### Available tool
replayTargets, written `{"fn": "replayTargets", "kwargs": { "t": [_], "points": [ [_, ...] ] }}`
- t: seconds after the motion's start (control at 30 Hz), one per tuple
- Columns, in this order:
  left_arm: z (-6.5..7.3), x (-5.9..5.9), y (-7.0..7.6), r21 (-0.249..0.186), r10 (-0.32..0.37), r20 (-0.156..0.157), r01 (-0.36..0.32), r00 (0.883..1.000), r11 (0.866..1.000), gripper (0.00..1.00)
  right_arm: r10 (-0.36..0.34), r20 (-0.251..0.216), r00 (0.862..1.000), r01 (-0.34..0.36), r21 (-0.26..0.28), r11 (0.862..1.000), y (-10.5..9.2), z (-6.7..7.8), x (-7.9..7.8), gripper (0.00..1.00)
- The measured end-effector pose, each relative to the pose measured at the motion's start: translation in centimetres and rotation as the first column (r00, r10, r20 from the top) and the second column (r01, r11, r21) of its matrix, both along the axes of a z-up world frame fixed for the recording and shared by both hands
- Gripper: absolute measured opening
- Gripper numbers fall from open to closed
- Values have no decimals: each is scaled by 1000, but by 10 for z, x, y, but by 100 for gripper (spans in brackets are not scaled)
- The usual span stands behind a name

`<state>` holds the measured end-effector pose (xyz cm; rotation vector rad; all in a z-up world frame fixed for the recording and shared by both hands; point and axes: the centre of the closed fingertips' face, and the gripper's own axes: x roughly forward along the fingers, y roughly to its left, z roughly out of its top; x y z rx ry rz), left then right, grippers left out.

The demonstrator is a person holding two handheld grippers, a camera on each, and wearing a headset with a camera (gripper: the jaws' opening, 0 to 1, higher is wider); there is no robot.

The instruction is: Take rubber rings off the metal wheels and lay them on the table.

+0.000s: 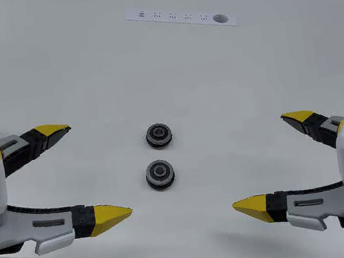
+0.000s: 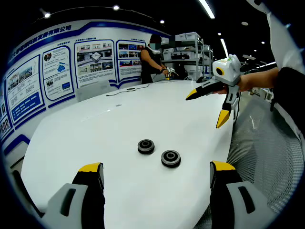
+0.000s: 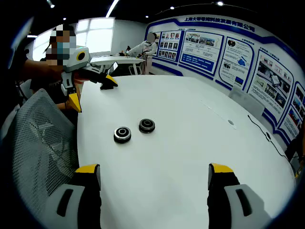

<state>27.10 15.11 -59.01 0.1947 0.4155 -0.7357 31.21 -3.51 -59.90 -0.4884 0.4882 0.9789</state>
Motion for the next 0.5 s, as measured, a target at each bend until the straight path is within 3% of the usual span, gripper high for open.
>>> {"fn": "replayTargets", "kwargs": {
  "t": [0.5],
  "points": [
    [-1,-1,1,5,0,-10,0,1000,1000,94,-7,-10,1000,7,27,1000,2,3,-1,94]
  ]
}}
